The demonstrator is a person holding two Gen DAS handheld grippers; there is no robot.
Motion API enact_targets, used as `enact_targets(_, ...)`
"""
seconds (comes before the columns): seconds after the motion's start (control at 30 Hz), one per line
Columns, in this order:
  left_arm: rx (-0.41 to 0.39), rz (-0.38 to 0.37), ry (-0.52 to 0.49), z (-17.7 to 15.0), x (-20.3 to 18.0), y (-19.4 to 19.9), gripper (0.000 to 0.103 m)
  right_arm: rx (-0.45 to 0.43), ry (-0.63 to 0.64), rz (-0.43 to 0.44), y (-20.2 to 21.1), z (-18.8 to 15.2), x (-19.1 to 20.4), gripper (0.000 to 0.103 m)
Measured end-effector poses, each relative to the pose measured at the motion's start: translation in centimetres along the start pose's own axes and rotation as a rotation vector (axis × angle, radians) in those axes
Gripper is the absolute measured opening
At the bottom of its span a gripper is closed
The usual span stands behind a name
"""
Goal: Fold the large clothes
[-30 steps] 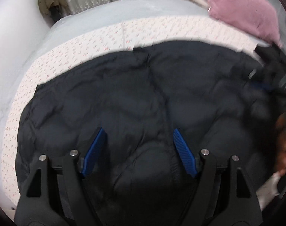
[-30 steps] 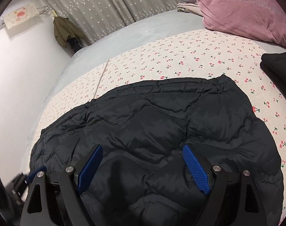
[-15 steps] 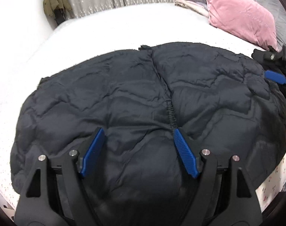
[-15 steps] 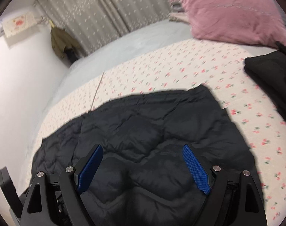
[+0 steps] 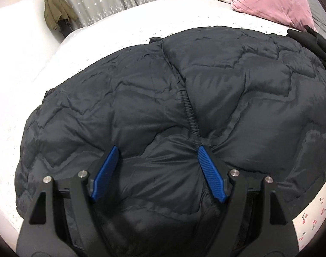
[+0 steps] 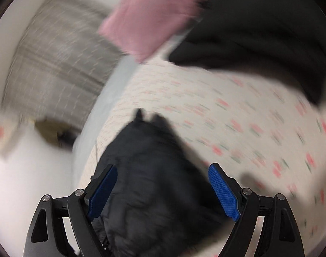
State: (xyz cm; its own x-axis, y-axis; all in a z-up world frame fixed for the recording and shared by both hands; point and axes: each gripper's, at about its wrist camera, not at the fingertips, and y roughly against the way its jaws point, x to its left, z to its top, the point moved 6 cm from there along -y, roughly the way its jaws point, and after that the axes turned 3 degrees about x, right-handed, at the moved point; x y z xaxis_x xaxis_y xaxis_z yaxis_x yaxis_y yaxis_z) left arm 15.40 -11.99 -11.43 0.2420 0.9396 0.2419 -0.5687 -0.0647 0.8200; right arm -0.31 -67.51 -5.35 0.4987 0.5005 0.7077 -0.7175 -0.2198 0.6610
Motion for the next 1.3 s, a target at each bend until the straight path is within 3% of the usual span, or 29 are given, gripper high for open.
enact_targets(0.1,0.004,-0.019,0.01,-0.1,-0.1,0.0,0.078,0.072,-0.11,0.011,-0.5,-1.0,-3.2,0.088)
enact_targets(0.2,0.006,-0.03,0.015,-0.1,-0.3,0.1,0.078,0.142,-0.121,0.03,-1.6,-2.5,-3.9,0.088)
enact_targets(0.47,0.009,-0.043,0.015,-0.1,0.2,0.0,0.078,0.226,-0.031,0.101,-4.5,-4.8,0.1,0.088)
enact_targets(0.6,0.009,-0.042,0.013,-0.1,0.4,-0.2,0.078,0.2,0.035,0.09,-5.6,-5.6,2.1,0.088)
enact_targets(0.67,0.007,-0.036,0.009,-0.1,0.3,-0.2,0.078,0.183,0.07,0.092,-5.6,-5.8,3.0,0.083)
enact_targets(0.77,0.004,-0.03,0.006,-0.1,0.2,-0.2,0.078,0.146,0.131,0.073,-5.6,-5.9,4.1,0.066)
enact_targets(0.93,0.002,-0.032,0.009,0.0,0.2,-0.2,0.078,0.093,0.2,0.055,-5.2,-5.2,4.9,0.027)
enact_targets(1.13,-0.006,-0.043,0.014,0.1,0.1,0.0,0.078,-0.003,0.35,0.039,-3.9,-5.3,7.6,0.014)
enact_targets(1.3,-0.017,-0.131,0.03,0.0,-0.1,0.8,0.078,-0.102,0.408,0.025,-1.5,-4.9,8.8,0.013)
